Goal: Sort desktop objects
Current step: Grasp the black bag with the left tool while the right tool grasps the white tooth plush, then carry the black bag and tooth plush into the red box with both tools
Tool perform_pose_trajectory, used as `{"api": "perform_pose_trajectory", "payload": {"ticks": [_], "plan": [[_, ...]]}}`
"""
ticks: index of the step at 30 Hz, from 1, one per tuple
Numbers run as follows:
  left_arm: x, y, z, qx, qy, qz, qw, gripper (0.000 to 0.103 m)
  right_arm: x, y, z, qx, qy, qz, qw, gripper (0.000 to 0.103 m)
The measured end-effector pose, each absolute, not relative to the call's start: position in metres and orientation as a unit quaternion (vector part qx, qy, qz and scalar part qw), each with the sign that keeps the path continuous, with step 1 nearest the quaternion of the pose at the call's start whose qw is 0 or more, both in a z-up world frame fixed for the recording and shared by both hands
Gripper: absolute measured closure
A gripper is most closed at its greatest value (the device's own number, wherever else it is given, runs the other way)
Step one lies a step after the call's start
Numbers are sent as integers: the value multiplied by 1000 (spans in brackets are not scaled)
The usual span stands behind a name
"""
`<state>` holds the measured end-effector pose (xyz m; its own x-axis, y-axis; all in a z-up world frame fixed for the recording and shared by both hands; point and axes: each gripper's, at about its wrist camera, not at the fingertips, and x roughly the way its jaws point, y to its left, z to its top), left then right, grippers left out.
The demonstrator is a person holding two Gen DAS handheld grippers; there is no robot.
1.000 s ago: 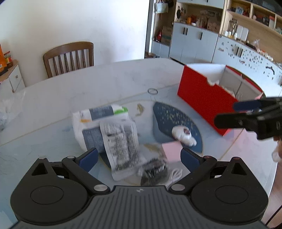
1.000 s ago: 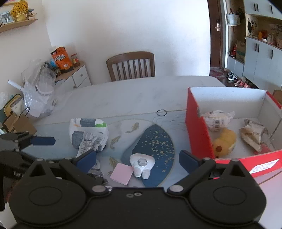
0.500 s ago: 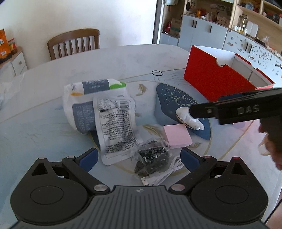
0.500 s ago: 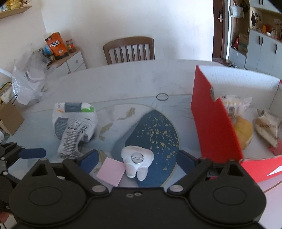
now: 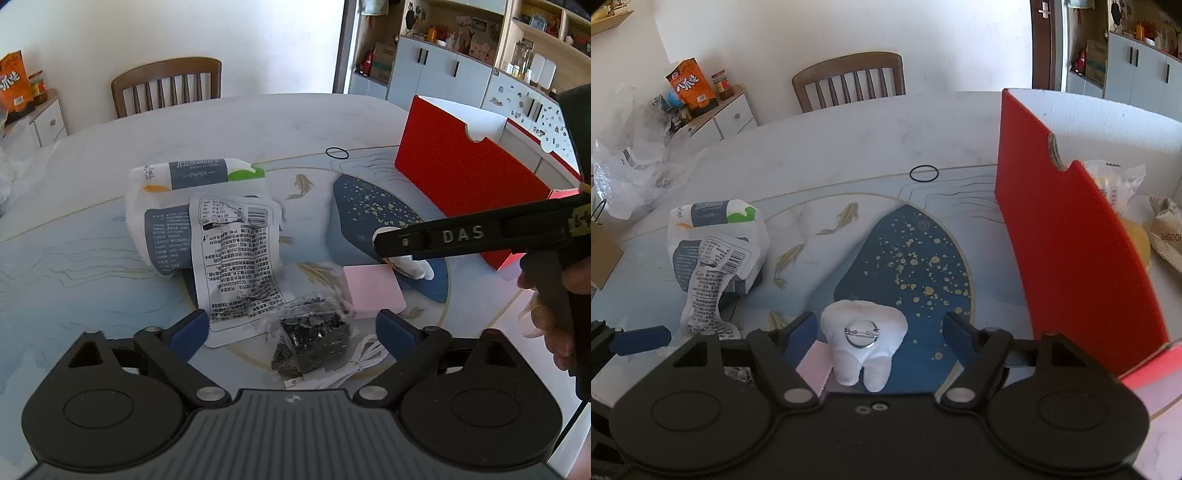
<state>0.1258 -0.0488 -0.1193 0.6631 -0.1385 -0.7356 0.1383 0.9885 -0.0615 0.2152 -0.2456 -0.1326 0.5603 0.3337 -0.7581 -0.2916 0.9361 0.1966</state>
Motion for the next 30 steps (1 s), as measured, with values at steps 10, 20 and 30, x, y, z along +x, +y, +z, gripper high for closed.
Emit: {"api": "perform_pose_trajectory", "payload": {"ticks": [10, 20, 30], "plan": [[128, -51, -126, -10, 414, -84, 906, 39, 219, -244, -138, 34, 445, 180, 877, 43], [131, -50, -130, -17, 421, -91, 902, 66, 218, -244, -137, 39, 442, 172, 880, 52], [132, -43, -116, -34, 414, -94, 905, 69, 211, -247, -118, 42, 427, 179, 885, 53]]}}
